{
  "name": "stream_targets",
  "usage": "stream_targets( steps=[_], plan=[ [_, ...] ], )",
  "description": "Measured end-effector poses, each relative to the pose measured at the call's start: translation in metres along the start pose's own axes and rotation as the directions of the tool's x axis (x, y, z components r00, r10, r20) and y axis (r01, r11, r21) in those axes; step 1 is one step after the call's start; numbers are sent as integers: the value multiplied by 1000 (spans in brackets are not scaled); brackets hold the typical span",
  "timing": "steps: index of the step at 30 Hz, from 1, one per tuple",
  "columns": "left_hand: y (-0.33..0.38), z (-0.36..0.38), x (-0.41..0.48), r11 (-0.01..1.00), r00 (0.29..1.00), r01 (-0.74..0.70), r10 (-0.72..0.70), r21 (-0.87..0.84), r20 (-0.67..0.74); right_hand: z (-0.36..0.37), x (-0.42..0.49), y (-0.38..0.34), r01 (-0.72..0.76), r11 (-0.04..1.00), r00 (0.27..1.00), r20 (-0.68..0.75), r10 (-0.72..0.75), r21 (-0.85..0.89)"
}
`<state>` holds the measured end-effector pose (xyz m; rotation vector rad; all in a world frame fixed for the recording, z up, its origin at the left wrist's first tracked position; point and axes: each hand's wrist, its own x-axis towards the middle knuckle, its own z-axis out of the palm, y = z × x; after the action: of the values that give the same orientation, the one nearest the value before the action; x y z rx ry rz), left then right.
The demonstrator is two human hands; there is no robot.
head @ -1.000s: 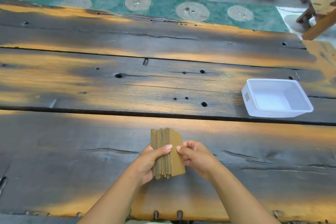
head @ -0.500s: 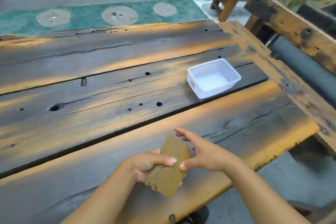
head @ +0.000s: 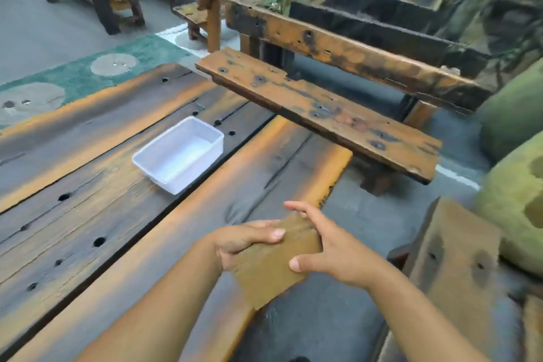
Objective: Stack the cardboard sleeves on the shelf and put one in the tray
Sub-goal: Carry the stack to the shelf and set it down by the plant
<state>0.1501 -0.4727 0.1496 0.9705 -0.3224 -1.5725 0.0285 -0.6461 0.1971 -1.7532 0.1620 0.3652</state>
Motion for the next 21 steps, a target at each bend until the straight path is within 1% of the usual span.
stream_targets(
  steps=[2,4,5,7,9,10,12,13,14,16,18,19,21],
  plan=[
    [15,21,44,995,997,0,-7,-96,-74,-36,-23,17,-23,999,982,-184,30,36],
    [24,41,84,982,980,-37,-1,-187,-200,-64,-45,34,-14,989,934,-352,66,149],
    [28,52,104,983,966,-50,3,-176,-257,-76,-56,44,3,973,897,-431,100,232],
    [33,88,148,997,928,-54,28,-60,-373,-100,-81,66,56,922,795,-576,190,382],
    [30,117,181,993,859,-103,121,62,-497,-116,-96,77,128,858,720,-642,265,497],
    [27,134,199,985,833,-130,168,109,-527,-125,-107,82,180,825,678,-675,291,536],
    [22,171,233,979,835,-142,198,147,-513,-145,-136,92,255,794,584,-742,329,552],
    [20,188,250,980,858,-121,184,159,-480,-155,-152,97,270,795,528,-774,349,543],
    [18,204,266,979,886,-85,160,187,-435,-164,-168,103,275,798,481,-795,369,537],
    [16,231,293,967,932,-24,113,255,-343,-178,-193,115,286,794,438,-810,389,536],
    [13,257,327,951,963,44,41,306,-267,-190,-214,128,313,785,369,-830,418,535],
    [13,269,341,943,969,71,12,324,-247,-195,-221,132,342,771,328,-837,439,538],
    [11,294,379,926,977,119,-45,359,-208,-212,-233,143,408,742,204,-845,494,532]
  ],
)
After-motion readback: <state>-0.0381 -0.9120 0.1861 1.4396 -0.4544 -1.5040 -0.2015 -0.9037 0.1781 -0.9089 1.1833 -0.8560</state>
